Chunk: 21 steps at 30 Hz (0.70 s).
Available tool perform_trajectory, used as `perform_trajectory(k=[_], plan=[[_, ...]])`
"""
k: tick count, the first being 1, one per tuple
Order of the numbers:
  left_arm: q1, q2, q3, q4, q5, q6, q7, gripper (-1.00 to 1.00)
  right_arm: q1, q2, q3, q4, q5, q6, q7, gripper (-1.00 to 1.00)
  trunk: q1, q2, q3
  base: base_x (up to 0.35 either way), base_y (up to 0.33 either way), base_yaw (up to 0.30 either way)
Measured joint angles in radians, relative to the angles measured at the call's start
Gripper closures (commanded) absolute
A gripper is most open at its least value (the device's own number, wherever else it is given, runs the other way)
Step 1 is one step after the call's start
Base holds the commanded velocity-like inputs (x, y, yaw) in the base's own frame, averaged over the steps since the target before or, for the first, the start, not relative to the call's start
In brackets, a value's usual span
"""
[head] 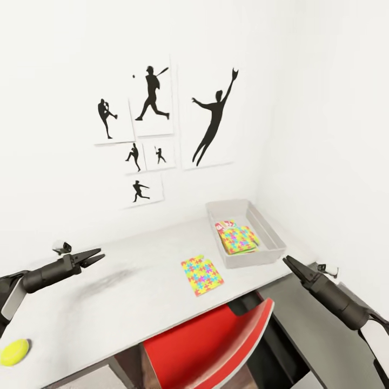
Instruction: Put all the toys in the child's room - the three board games (two on the bed and one on the table), the two jigsaw puzzles on the table, and the tennis ball on the table - inside the toy box on the table in the child's room.
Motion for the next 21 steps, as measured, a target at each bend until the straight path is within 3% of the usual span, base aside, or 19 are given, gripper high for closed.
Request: perform_trajectory(k=[21], plan=[[0.006,0.001,0.001,0.0,-0.001,-0.001,-0.037,-1.0,0.0,0.0,-0.001,0.001,0.001,0.0,0.001,-1.0,0.0,0.0,0.017,0.023,0.089,0.272]])
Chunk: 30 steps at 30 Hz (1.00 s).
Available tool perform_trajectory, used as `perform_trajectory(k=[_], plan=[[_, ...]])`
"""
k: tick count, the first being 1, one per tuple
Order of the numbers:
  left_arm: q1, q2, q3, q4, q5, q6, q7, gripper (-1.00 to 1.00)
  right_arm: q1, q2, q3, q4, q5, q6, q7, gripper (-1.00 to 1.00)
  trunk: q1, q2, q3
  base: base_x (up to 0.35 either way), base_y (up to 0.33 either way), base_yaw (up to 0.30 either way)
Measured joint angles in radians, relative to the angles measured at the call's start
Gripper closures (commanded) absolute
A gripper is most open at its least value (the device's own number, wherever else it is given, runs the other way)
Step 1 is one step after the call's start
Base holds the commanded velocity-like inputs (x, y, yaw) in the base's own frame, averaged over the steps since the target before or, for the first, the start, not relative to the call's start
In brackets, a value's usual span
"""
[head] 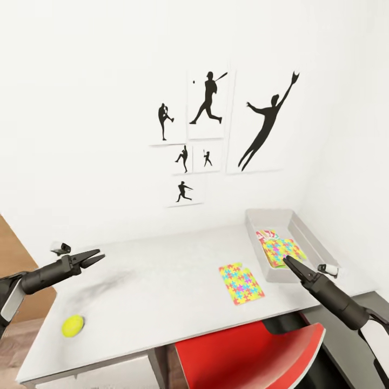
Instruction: Put all the toys in the child's room - the three board games (two on the bed and one on the table), the two jigsaw puzzles on the table, and the tennis ball on the table - inside the toy box on the table in the child's room.
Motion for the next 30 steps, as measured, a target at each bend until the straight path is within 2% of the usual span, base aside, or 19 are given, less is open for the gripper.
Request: perform_trajectory(k=[9,30], plan=[[0.0,0.0,0.0,0.0,0.0,0.0,-0.002,-1.0,0.0,0.0,-0.001,0.0,0.0,0.0,0.003,-1.0,0.0,0.0,0.007,0.021,0.098,0.232],[0.001,0.0,0.0,0.0,0.0,0.0,-0.003,-1.0,0.0,0.0,-0.001,0.0,0.0,0.0,0.001,-1.0,0.0,0.0,0.008,0.033,0.046,0.008]])
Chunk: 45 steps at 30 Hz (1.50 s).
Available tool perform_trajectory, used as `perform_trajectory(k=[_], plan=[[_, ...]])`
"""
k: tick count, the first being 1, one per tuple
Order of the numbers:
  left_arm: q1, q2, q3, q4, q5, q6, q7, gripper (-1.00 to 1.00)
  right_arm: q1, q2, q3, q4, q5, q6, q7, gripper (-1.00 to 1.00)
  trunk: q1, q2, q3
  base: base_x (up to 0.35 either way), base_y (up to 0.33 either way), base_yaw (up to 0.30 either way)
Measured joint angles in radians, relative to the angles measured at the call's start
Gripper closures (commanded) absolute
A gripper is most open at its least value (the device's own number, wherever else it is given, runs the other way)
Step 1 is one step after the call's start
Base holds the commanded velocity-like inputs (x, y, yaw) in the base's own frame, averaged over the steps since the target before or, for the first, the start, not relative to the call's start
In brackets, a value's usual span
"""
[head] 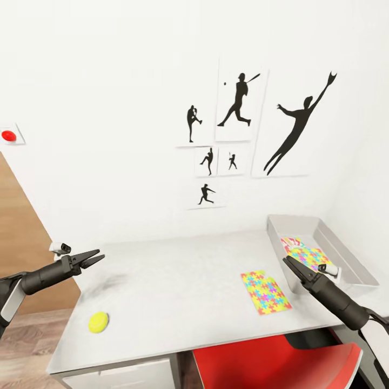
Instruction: Put all the toys in the child's room - the three board games (two on the bed and one on the table), the two jigsaw puzzles on the table, and the tennis ball on the table - inside the toy box on the table in the child's room.
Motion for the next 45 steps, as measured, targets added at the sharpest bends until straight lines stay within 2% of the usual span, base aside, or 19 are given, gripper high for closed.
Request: perform_trajectory(k=[7,11,14,16,17,18,20,22,23,26,27,28,29,30,32,35,37,41,45], plan=[[0.0,-0.002,-0.001,0.0,0.003,-0.003,0.0,-1.0,0.0,0.0,-0.001,-0.012,-0.001,0.001,-0.019,-1.0,0.0,0.0,0.0,0.011,0.01,0.0],[0.0,-0.002,-0.002,0.0,0.003,-0.003,-0.001,-1.0,0.0,0.0,0.0,-0.026,-0.002,0.012,-0.094,-1.0,0.0,0.0,0.0,0.001,0.001,0.0],[0.0,-0.002,-0.002,0.0,0.003,-0.003,-0.001,-1.0,0.0,0.001,0.003,-0.047,-0.007,0.045,-0.202,-1.0,0.0,0.0,0.0,0.0,0.0,0.0],[0.0,-0.002,-0.002,0.0,0.003,-0.003,-0.001,-1.0,-0.011,0.004,0.005,-0.088,-0.01,0.122,-0.323,-1.0,0.0,0.0,0.0,0.0,0.0,0.0],[0.0,-0.002,-0.002,0.0,0.003,-0.003,-0.001,-1.0,-0.033,0.009,0.006,-0.11,-0.016,0.169,-0.406,-1.0,0.0,0.0,0.0,0.0,0.0,0.0],[0.0,-0.002,-0.002,0.0,0.003,-0.003,-0.001,-1.0,-0.051,0.015,0.007,-0.119,-0.019,0.193,-0.453,-1.0,0.0,0.0,0.0,0.0,0.0,0.0],[0.0,-0.002,-0.002,0.0,0.003,-0.003,-0.002,-1.0,-0.142,0.057,0.009,-0.14,-0.03,0.277,-0.644,-1.0,0.0,0.0,0.0,0.0,0.0,0.0],[0.0,-0.003,-0.002,0.0,0.003,-0.003,-0.002,-1.0,-0.253,0.128,0.027,-0.147,-0.031,0.368,-0.835,-1.0,0.0,0.0,0.0,0.0,0.0,0.0],[0.0,-0.003,-0.002,0.0,0.003,-0.003,-0.002,-1.0,-0.279,0.146,0.036,-0.147,-0.023,0.39,-0.876,-1.0,0.0,0.0,0.0,0.0,0.0,0.0],[0.0,-0.004,-0.002,0.0,0.003,-0.003,-0.002,-1.0,-0.412,0.233,0.103,-0.111,-0.011,0.468,-1.126,-1.0,0.0,0.0,0.0,0.0,0.0,0.0],[0.0,-0.004,-0.002,0.0,0.002,-0.003,-0.002,-1.0,-0.434,0.246,0.117,-0.098,-0.008,0.475,-1.17,-1.0,0.0,0.0,0.0,0.0,0.0,0.0],[0.0,-0.004,-0.002,0.0,0.002,-0.003,-0.002,-1.0,-0.471,0.269,0.139,-0.067,-0.009,0.482,-1.249,-1.0,0.0,0.0,0.0,0.0,0.0,0.0],[0.0,-0.004,-0.002,0.0,0.002,-0.003,-0.002,-1.0,-0.492,0.281,0.151,-0.048,-0.006,0.486,-1.287,-1.0,0.0,0.0,0.0,0.0,0.0,0.0],[0.0,-0.003,-0.002,0.0,0.002,-0.003,-0.002,-1.0,-0.528,0.304,0.169,-0.002,-0.006,0.49,-1.355,-1.0,0.0,0.0,0.0,0.0,0.0,0.0],[0.0,-0.003,-0.001,0.0,0.001,-0.003,-0.002,-1.0,-0.581,0.337,0.189,0.088,-0.004,0.492,-1.441,-1.0,0.0,0.0,0.0,0.0,0.0,0.0],[0.0,-0.002,-0.001,0.0,0.001,-0.003,-0.002,-1.0,-0.66,0.374,0.204,0.251,0.001,0.464,-1.53,-1.0,0.0,0.0,0.0,0.0,0.0,0.0],[0.0,-0.001,0.0,0.0,0.0,-0.003,-0.002,-1.0,-0.695,0.379,0.21,0.342,0.001,0.422,-1.558,-1.0,0.0,0.0,0.0,0.0,0.0,0.0],[0.0,0.0,0.0,0.0,0.0,-0.003,-0.002,-1.0,-0.713,0.379,0.218,0.394,0.0,0.391,-1.569,-1.0,0.0,0.0,0.0,0.0,0.068,0.0],[0.0,0.001,0.001,0.0,0.0,-0.003,-0.002,-1.0,-0.717,0.377,0.25,0.405,0.011,0.378,-1.572,-1.0,0.0,0.0,0.0,0.0,0.138,0.0]])
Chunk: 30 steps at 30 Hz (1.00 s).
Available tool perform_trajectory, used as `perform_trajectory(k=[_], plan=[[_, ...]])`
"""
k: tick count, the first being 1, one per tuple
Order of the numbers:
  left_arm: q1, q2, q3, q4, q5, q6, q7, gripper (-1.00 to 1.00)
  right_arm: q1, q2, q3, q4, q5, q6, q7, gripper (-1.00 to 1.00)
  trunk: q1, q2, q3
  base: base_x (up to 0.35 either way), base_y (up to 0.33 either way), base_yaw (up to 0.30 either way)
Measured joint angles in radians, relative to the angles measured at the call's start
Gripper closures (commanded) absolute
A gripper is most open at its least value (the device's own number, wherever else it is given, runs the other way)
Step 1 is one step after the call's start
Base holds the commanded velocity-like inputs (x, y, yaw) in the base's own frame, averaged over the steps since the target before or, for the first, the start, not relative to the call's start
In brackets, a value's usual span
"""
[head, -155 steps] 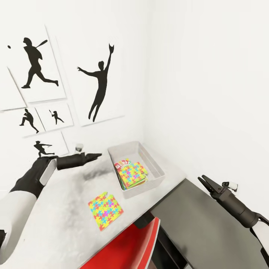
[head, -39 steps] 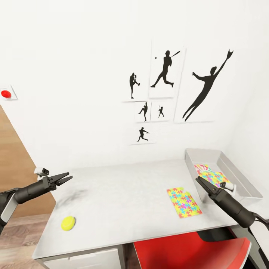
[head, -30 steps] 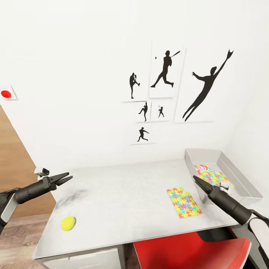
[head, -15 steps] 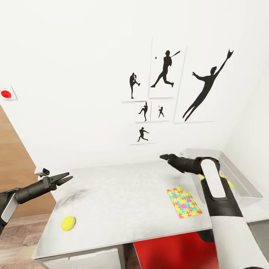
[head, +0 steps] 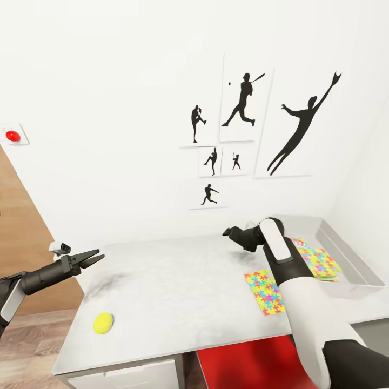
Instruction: Put all the toys in the child's room - the three board games (two on the bed and one on the table), the two jigsaw puzzles on the table, and the tennis ball on the table - inside the toy box on the table in the child's room.
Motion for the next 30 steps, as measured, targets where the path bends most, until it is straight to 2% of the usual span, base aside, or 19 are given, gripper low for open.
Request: perform_trajectory(k=[4,6,8,12,17,27,30], plan=[[0.0,0.001,0.002,0.0,0.0,0.0,0.0,-1.0,0.0,0.001,0.015,0.003,0.071,-0.015,-0.003,-1.0,0.0,0.0,0.0,0.0,0.032,0.0],[0.0,0.001,0.002,0.0,0.0,0.0,0.0,-1.0,0.0,0.002,0.017,0.004,0.144,-0.045,-0.003,-1.0,0.0,0.0,0.0,0.0,0.01,0.0],[0.0,0.001,0.003,0.0,0.0,0.0,0.0,-1.0,-0.001,0.002,0.018,0.007,0.195,-0.064,-0.001,-1.0,0.0,0.0,0.0,0.0,0.005,0.0],[0.0,0.002,0.003,0.0,0.0,0.0,0.0,-1.0,-0.001,0.002,0.017,0.009,0.25,-0.08,0.003,-1.0,0.0,0.0,-0.002,0.0,0.002,0.0],[0.0,0.002,0.003,0.0,0.0,0.0,0.0,-1.0,-0.001,-0.004,0.01,0.008,0.269,-0.085,0.004,-1.0,0.0,0.0,-0.004,0.0,0.0,0.0],[0.0,0.004,0.004,0.0,0.0,0.0,0.0,-1.0,0.0,-0.014,0.006,0.014,0.273,-0.086,0.004,-1.0,0.0,0.0,-0.013,0.0,0.0,-0.005],[0.0,0.009,0.004,0.0,0.0,0.0,0.0,-1.0,0.0,-0.031,0.005,0.014,0.273,-0.087,0.004,-1.0,0.0,0.0,-0.016,0.0,0.0,-0.064]])
